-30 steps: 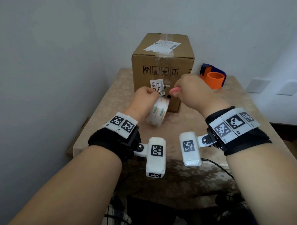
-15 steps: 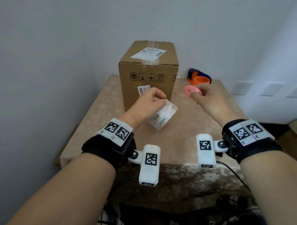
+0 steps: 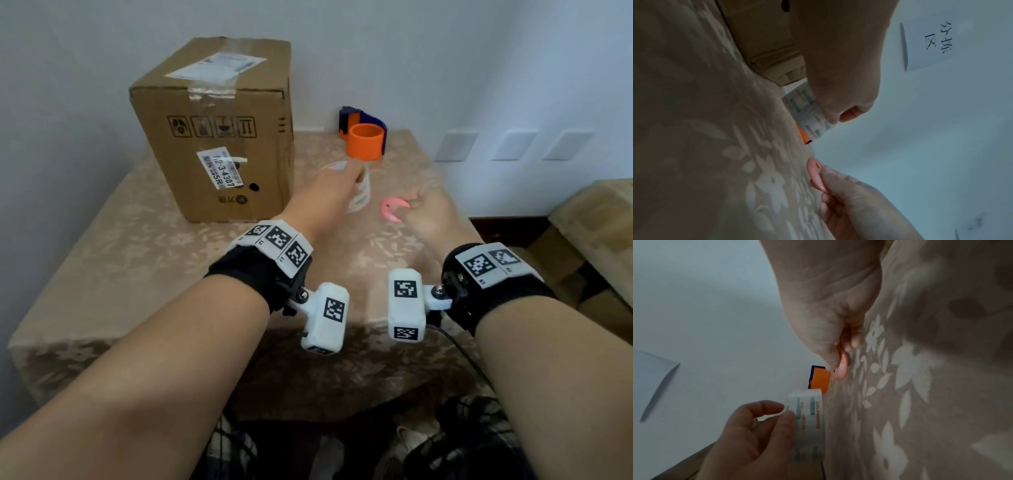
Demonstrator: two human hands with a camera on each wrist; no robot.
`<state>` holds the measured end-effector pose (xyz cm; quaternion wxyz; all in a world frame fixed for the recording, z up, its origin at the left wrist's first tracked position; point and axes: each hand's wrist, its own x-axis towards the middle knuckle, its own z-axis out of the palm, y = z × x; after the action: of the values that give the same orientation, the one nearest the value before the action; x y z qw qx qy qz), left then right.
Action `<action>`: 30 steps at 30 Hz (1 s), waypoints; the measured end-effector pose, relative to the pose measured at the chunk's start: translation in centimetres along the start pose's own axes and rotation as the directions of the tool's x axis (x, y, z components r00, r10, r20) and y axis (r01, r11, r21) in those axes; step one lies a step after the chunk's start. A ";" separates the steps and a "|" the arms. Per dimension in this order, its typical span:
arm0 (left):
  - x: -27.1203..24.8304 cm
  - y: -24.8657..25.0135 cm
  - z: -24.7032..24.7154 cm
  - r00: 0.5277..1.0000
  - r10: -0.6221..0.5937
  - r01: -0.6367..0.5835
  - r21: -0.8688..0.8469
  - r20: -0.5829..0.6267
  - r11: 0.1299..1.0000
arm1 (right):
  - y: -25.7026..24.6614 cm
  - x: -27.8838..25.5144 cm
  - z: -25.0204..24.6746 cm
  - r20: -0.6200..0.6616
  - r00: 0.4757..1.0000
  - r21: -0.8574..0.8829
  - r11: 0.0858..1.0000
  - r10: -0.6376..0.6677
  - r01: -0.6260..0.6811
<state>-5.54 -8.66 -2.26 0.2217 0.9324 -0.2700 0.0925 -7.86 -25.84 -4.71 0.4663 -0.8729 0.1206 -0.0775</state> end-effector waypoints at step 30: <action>-7.3 -9.5 -12.2 0.899 -0.162 0.294 0.286 -0.408 0.912 | -12.6 -4.6 8.5 0.173 0.927 0.100 0.942 -0.333 0.320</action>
<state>-7.07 7.58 2.98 0.1140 0.9468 -0.0895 0.2873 -8.45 -11.02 0.94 0.4866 -0.8672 -0.0735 -0.0754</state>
